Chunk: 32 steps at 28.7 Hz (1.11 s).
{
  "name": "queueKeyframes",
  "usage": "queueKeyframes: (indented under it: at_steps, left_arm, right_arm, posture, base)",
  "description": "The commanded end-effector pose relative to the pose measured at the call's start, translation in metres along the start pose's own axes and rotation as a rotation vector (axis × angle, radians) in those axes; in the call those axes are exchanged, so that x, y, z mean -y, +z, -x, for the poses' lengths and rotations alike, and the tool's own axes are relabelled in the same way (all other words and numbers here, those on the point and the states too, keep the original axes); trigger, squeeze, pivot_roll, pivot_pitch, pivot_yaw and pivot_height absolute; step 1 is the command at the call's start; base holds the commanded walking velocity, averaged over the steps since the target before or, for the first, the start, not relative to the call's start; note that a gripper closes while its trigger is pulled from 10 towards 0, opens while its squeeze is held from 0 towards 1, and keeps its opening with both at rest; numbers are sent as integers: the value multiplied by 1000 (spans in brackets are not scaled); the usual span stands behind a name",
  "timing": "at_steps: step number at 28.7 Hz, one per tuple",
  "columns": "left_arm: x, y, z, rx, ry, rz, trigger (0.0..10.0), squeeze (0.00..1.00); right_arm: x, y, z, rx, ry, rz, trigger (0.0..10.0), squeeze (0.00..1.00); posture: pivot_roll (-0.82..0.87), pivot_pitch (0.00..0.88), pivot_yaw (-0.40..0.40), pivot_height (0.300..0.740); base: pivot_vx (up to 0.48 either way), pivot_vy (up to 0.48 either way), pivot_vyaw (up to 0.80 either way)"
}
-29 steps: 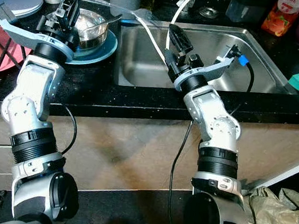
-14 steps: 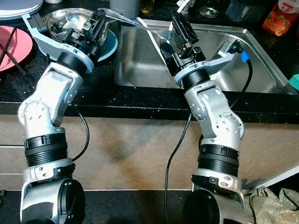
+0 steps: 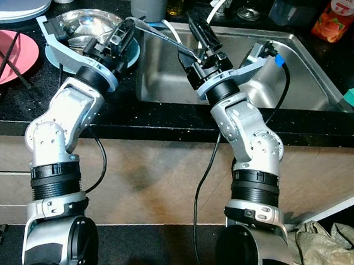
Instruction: Kitchen organization
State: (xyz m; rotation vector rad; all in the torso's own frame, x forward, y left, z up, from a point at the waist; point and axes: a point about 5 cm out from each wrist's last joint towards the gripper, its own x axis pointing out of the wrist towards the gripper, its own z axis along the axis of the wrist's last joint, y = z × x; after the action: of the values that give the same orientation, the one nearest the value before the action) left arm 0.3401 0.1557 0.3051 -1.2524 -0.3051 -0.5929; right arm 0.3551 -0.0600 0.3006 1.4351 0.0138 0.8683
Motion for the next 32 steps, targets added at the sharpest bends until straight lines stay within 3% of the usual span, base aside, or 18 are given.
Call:
queueKeyframes:
  at_steps: [1,21,25,26,27,28,29,32]
  left_arm:
    - [-1,0,2,-2,1,-10,0,0]
    - [-2,1,-1,-5,8,-36,0,0]
    - [0,0,-2,-18,-3,-77,0,0]
    - [-1,0,-2,-27,14,-89,4471,0]
    - [-1,0,-2,-27,14,-89,4471,0]
    - [-1,0,-3,-28,22,-95,10000,200]
    - [-1,1,-3,-17,20,-97,10000,1000]
    - [-1,3,-3,-9,24,-99,10000,1000]
  right_arm:
    - [2,-26,-6,-32,15,-89,0,0]
    - [0,-17,-8,11,7,-83,0,0]
    - [0,-14,-9,24,4,-78,0,0]
    - [-1,-12,-9,30,3,-77,0,0]
    - [-1,-12,-9,30,3,-77,0,0]
    - [-1,-12,-9,31,3,-77,0,0]
    - [-1,-11,-9,34,4,-76,0,0]
    - [-2,-5,-9,48,8,-66,0,0]
  posture:
    - [15,128,-9,740]
    - [16,130,-3,740]
    - [16,131,-2,740]
    - [16,132,-2,740]
    - [16,132,-2,740]
    - [16,132,-2,740]
    - [16,132,-2,740]
    - [19,131,-3,740]
  base:
    - [0,0,0]
    - [0,0,0]
    - [0,0,0]
    - [0,0,0]
    - [0,0,0]
    - [0,0,0]
    - [0,0,0]
    - [0,0,0]
